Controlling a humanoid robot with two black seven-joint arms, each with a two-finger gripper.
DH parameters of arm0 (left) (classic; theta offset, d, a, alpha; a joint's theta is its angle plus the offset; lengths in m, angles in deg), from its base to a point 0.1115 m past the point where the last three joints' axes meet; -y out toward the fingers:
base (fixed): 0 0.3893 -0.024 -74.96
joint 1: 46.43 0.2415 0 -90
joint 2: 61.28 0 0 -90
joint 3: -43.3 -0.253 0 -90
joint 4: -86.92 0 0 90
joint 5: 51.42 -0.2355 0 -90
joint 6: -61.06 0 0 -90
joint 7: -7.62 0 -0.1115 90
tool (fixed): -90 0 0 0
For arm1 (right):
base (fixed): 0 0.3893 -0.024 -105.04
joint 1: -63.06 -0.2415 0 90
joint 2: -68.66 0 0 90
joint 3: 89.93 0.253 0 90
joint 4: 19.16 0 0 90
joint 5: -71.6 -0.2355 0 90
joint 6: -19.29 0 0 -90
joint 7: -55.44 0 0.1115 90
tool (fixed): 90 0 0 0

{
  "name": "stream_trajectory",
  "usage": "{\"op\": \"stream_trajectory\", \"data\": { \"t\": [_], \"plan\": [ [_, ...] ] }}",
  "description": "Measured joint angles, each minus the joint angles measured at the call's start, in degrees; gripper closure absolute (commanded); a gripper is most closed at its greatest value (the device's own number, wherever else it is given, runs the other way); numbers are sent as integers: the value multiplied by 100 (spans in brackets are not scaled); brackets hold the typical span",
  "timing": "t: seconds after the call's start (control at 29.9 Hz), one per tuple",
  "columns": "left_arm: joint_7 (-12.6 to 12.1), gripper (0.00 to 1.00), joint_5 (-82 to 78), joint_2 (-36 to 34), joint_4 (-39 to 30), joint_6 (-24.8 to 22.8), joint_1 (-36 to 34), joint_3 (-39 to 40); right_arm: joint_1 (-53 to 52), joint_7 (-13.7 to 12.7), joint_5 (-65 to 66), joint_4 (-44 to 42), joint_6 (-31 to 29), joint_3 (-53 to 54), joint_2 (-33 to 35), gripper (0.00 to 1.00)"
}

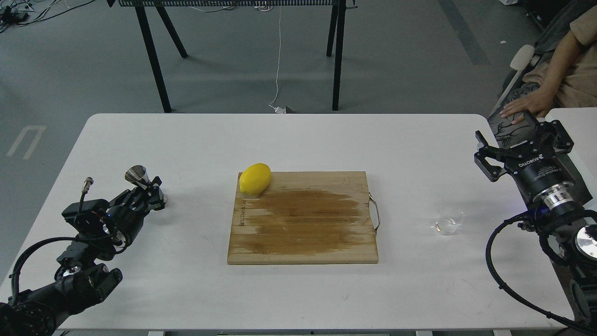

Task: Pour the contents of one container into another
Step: 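Lift the jigger with the left gripper and carry it over the board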

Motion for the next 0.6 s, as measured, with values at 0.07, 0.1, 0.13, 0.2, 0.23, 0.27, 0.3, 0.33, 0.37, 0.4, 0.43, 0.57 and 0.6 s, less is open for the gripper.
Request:
{"op": "stream_trajectory", "data": {
  "t": [0.07,0.1,0.13,0.2,0.23,0.27,0.3,0.33,0.37,0.4,0.43,0.57,0.6],
  "plan": [
    [0,95,8,-1,0,0,0,0,4,0,0,0,0,0,0,1],
    [0,95,9,-1,0,0,0,0,6,0,0,0,0,0,0,1],
    [0,95,10,-3,0,0,0,0,7,0,0,0,0,0,0,1],
    [0,95,11,-10,0,0,-1,4,8,0,0,0,0,0,0,1],
    [0,95,13,-17,0,0,-13,6,9,0,0,0,0,0,0,1],
    [0,95,19,-21,-8,0,-35,7,9,0,0,0,0,0,0,1],
    [0,94,34,-22,-29,0,-75,10,9,0,0,0,0,0,0,1],
    [0,93,46,-22,-56,0,-137,13,9,0,0,-1,0,0,0,1],
    [0,93,54,-26,-86,0,-227,14,9,0,0,-4,0,0,0,1],
    [0,92,60,-42,-124,0,-334,14,9,0,0,-9,0,0,0,1],
    [0,92,69,-75,-188,0,-487,14,7,0,0,-13,0,0,0,1],
    [0,91,87,-280,-624,0,-1181,12,-12,0,9,-37,0,0,29,1],
    [0,91,88,-321,-765,0,-1333,12,-15,0,10,-41,0,-3,70,1]
  ]
}}
